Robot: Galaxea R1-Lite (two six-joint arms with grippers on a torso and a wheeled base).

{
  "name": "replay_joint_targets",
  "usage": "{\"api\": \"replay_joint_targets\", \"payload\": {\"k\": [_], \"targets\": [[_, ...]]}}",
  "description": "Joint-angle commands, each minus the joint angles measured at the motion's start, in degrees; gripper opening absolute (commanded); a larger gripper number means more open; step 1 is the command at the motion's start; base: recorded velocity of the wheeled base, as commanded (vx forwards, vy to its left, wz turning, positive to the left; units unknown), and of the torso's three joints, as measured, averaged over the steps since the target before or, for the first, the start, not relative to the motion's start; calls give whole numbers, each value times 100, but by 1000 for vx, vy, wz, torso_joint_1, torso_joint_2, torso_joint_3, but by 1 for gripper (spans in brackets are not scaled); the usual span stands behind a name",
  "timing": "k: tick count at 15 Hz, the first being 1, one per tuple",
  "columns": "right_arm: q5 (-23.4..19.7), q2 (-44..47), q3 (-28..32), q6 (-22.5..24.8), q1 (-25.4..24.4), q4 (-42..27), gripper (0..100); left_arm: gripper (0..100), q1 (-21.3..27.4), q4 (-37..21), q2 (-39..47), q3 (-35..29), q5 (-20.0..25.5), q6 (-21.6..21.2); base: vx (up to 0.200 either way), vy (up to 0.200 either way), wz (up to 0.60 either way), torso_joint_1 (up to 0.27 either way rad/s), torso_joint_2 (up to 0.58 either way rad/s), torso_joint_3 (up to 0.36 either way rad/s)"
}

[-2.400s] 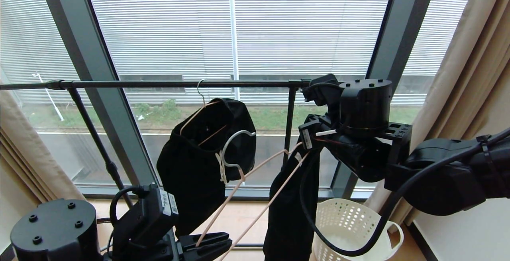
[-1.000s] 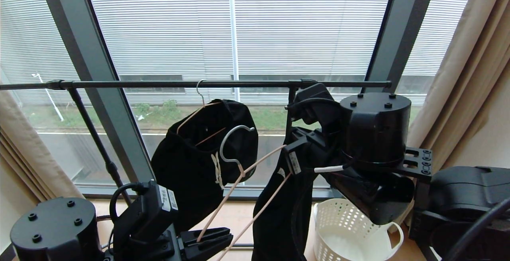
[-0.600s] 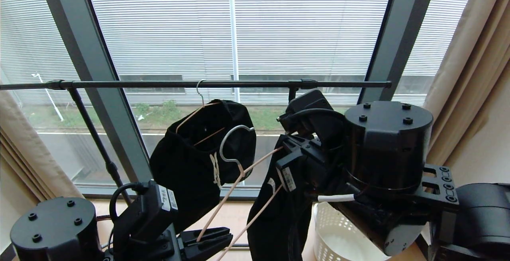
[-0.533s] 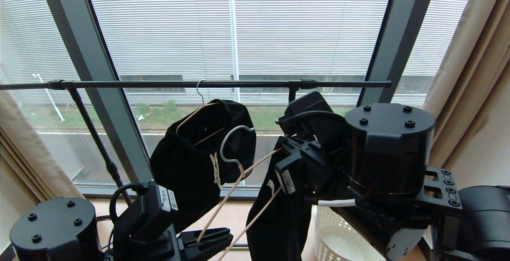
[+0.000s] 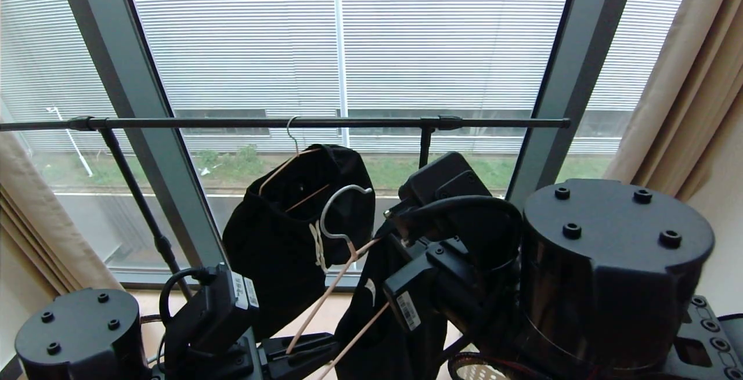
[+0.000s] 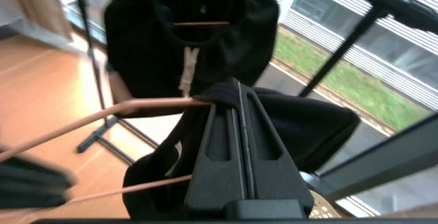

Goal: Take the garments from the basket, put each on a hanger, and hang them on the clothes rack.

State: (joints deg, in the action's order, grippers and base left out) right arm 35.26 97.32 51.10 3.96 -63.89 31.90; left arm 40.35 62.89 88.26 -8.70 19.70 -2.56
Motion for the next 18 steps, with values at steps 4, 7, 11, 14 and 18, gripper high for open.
{"api": "replay_joint_targets", "payload": {"k": [4, 7, 11, 14, 18], "targets": [[-1, -46, -21, -185, -352, 0, 0, 0, -1, 4, 7, 0, -1, 1, 0, 0, 0, 0, 0, 0], [-1, -46, -4, -273, -414, 0, 0, 0, -1, 4, 7, 0, -1, 1, 0, 0, 0, 0, 0, 0], [8, -46, -4, -291, -414, 9, 0, 0, -1, 4, 7, 9, -1, 1, 0, 0, 0, 0, 0, 0], [25, -55, -30, -282, -414, 114, 0, 0, -1, 65, -11, 18, -1, 1, 0, 0, 0, 0, 0, 0], [34, -117, -30, -273, -370, 114, 100, 0, -1, 127, -19, 44, -10, -8, 0, 0, 0, 0, 0, 0]]}}
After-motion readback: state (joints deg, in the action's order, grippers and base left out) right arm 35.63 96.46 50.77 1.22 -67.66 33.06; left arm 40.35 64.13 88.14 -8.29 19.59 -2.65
